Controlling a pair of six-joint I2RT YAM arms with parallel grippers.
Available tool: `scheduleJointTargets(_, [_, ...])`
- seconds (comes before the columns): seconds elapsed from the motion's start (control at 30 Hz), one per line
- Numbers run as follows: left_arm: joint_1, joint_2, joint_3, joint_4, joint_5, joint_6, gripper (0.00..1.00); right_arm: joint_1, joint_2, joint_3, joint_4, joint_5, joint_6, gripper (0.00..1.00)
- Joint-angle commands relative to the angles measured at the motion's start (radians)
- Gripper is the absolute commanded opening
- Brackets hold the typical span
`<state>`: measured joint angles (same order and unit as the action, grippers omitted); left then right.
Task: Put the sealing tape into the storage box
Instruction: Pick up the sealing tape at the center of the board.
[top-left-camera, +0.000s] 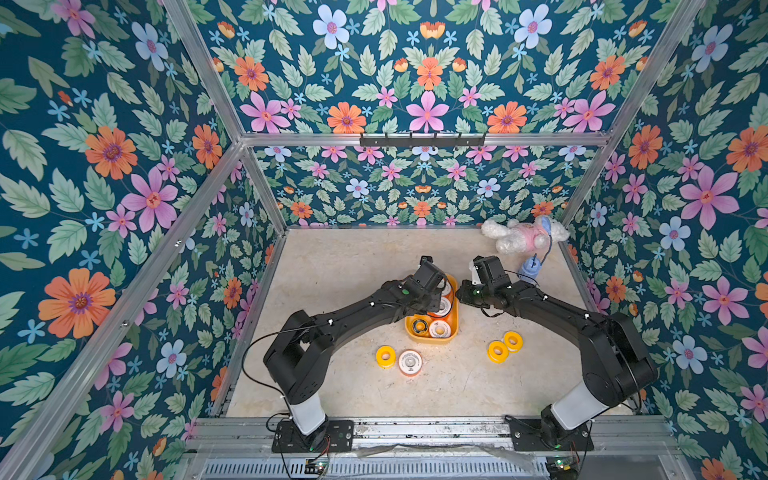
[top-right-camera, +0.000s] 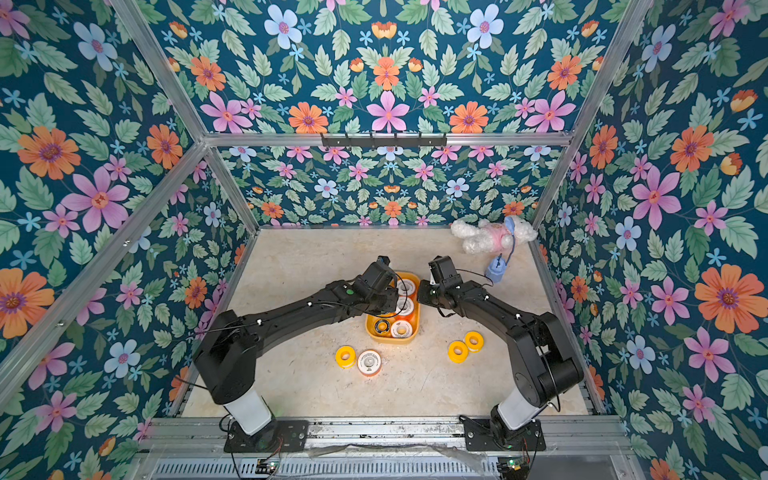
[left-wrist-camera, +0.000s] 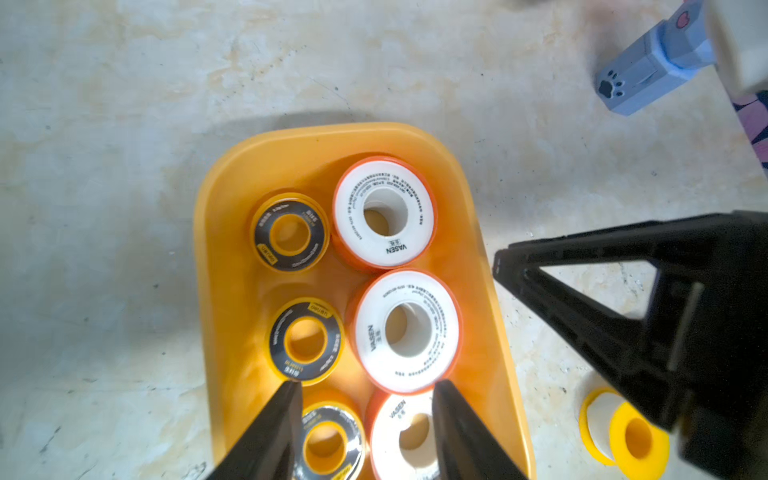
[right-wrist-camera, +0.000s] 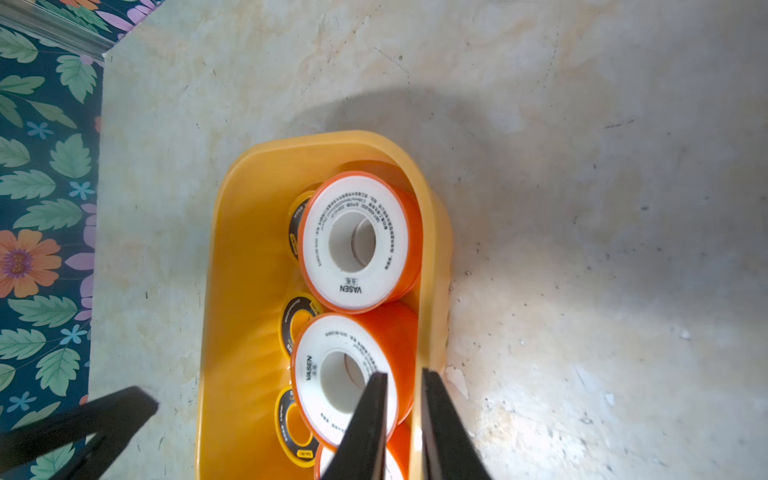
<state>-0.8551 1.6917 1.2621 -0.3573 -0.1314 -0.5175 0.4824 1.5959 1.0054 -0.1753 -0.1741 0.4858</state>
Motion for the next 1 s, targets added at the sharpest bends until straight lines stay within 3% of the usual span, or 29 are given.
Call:
scheduleJointTargets(0.0, [0.03, -0.077, -0.065, 0.004, -0.034, -0.006, 0.57, 0.001, -0.036, -0.002, -0.013, 0.023, -0.019, 0.23])
scheduleJointTargets(0.17, [0.1, -0.206, -0.189, 0.011, -0.037, -0.026, 0.57, 0.021, -0.108, -0.042, 0.003, -0.025, -0.062, 0.24])
scheduleJointTargets(0.47, [0.232, -0.348, -0.33, 0.026, 0.008, -0.038, 0.57, 0.225, -0.175, -0.043, -0.028, 0.006, -0.15, 0.27])
scheduleJointTargets(0.73, [0.285, -0.388, -0.382, 0.03, 0.021, -0.044, 0.57, 0.469, -0.123, -0.018, -0.042, 0.083, -0.141, 0.3])
scheduleJointTargets(0.97, [0.304, -0.41, -0.408, 0.038, 0.021, -0.06, 0.57, 0.594, -0.03, 0.016, -0.054, 0.096, -0.129, 0.33])
